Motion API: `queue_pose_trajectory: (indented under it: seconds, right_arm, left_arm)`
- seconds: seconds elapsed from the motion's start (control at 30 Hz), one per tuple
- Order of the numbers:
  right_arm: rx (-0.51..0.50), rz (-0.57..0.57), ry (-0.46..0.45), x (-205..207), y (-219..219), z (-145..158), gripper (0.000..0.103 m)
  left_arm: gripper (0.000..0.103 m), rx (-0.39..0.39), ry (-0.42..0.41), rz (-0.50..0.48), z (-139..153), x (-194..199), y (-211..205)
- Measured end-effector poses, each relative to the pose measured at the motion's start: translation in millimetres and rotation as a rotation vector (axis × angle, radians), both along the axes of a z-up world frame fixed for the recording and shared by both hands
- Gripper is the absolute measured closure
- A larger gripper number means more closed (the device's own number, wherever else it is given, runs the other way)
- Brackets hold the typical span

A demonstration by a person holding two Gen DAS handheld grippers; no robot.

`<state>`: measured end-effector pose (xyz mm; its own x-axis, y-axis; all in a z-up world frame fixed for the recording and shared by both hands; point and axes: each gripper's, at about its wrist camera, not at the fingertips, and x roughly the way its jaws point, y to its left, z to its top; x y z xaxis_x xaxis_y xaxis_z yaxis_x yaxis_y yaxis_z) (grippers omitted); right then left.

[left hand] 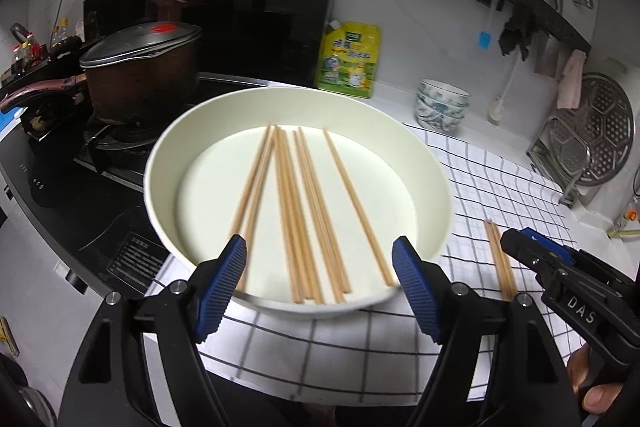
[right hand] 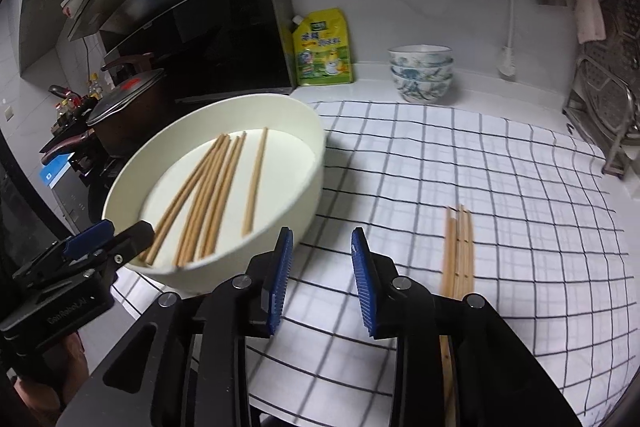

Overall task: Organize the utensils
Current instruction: 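Withdraw both open tools from the basin back to the chopstick row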

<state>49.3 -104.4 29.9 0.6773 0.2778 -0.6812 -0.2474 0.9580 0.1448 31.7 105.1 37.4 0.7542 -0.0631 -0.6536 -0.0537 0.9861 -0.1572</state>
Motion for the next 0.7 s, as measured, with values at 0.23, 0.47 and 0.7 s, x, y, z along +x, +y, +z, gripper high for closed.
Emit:
queue_pose_trajectory:
  seconds: [0.23, 0.47, 0.7]
  right_arm:
    - [-0.021, -0.068, 0.043, -13.9, -41.2, -20.1, 0.071]
    - [-0.049, -0.135, 0.074, -23.5, -78.5, -35.1, 0.069]
    - [-0.080, -0.170, 0.107, -28.8, -102.8, -51.9, 0.068]
  left_arm:
    - [0.025, 0.004, 0.006, -0.059, -1.0, -7.8, -31.5]
    - [0.023, 0.007, 0.024, -0.127, -8.0, -12.9, -67.6]
    - [0.018, 0.023, 0.052, -0.173, -20.6, -12.9, -97.3]
